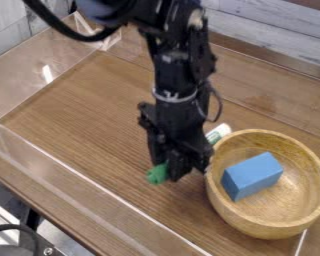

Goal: Put the green marker in the brown bowl

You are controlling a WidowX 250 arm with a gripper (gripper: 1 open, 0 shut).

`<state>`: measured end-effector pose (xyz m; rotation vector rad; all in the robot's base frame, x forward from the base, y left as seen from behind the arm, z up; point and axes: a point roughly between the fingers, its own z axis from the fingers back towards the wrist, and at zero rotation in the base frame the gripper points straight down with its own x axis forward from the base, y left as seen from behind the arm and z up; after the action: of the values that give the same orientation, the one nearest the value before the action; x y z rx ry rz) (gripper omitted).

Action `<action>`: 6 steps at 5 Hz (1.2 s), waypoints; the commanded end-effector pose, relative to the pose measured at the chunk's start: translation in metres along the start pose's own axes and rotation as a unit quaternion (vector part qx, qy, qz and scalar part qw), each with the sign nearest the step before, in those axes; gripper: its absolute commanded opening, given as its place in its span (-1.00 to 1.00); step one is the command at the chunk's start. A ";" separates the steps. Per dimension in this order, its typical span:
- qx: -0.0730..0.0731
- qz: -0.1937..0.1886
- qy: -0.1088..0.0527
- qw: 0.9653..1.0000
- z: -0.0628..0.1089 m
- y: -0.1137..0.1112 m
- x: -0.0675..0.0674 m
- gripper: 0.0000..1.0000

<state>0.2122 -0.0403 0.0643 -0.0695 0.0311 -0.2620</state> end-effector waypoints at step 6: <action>0.029 0.017 -0.073 0.997 0.065 -0.059 0.035 -1.00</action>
<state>0.2252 -0.0981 0.1192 -0.0178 -0.0669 -0.2251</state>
